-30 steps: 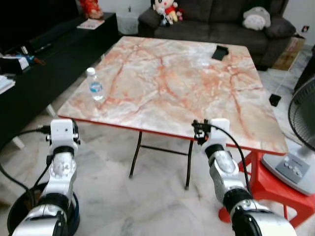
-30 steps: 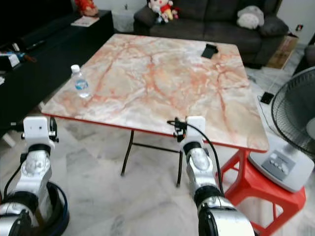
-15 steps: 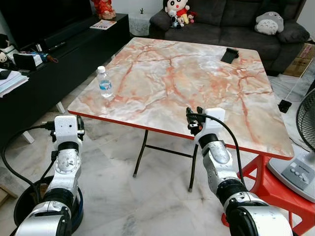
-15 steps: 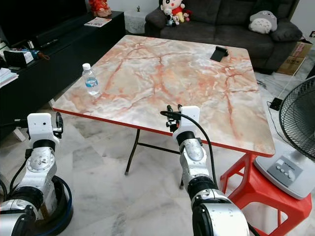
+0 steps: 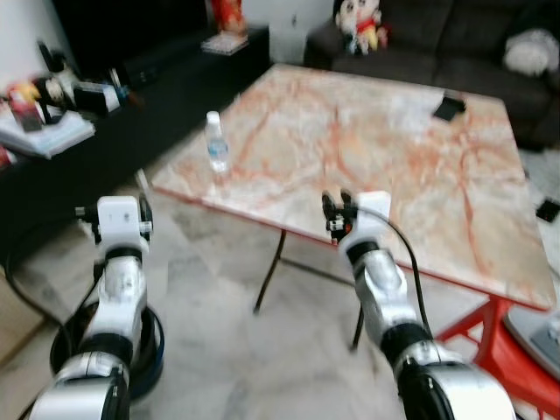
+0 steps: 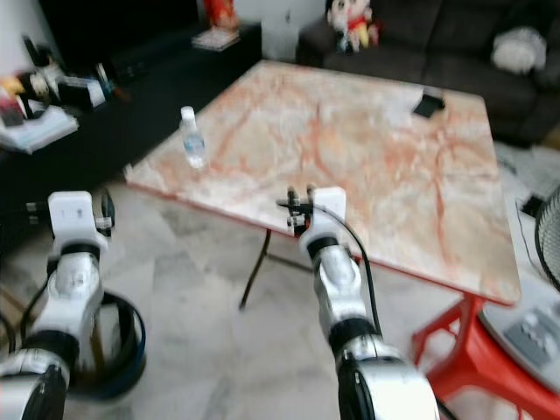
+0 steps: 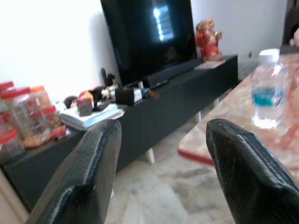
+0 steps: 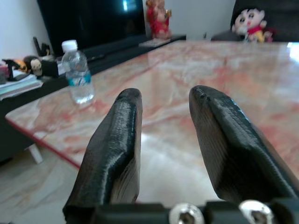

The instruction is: Picking trash to rubbish bin

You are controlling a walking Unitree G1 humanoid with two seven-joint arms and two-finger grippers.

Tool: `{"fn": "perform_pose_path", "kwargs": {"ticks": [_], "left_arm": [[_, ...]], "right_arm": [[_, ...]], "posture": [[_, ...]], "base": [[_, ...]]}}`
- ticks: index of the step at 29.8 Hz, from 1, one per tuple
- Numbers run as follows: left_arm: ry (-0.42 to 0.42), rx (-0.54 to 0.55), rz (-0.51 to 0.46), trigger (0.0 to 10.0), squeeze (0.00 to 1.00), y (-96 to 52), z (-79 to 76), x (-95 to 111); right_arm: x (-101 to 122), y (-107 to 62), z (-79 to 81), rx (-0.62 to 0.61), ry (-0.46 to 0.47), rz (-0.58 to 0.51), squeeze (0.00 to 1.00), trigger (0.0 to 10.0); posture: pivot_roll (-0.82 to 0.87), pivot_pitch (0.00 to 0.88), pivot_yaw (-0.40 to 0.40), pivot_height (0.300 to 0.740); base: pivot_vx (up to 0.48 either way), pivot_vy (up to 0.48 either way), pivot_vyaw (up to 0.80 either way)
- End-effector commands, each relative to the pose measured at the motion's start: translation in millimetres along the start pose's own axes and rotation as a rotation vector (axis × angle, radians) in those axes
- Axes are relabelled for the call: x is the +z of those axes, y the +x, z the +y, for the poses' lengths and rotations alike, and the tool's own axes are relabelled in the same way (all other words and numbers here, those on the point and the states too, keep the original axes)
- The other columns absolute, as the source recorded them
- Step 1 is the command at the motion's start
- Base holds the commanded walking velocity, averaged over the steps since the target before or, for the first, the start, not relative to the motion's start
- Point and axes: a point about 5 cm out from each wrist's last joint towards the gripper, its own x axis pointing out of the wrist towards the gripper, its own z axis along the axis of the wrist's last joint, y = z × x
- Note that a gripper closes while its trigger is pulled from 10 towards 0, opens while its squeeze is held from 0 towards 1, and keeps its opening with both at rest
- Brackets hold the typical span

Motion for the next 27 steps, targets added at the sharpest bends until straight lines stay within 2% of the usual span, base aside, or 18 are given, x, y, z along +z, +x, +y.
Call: {"fn": "perform_pose_path", "kwargs": {"ticks": [1,5,27], "left_arm": [[-0.008,-0.011,-0.024,10.0,0.0,2.7,-4.9,6.1],[-0.01,-0.005,-0.026,10.0,0.0,3.0,-3.3,6.5],[-0.023,0.001,-0.046,10.0,0.0,5.2,-3.6,11.6]], "right_arm": [[5.9,1.3,-3.2,0.003,-0.022,-0.026,0.0,10.0],[6.5,1.5,-2.8,0.004,-0.01,-0.033,0.0,10.0],[7.8,3.1,1.7,0.029,0.003,-0.035,0.0,10.0]], "posture": [[0.06,0.012,-0.044,0.74],[0.06,0.013,-0.045,0.74],[0.06,0.014,-0.051,0.74]], "base": [[0.394,0.0,0.64],[0.392,0.0,0.63],[0.398,0.0,0.0]]}}
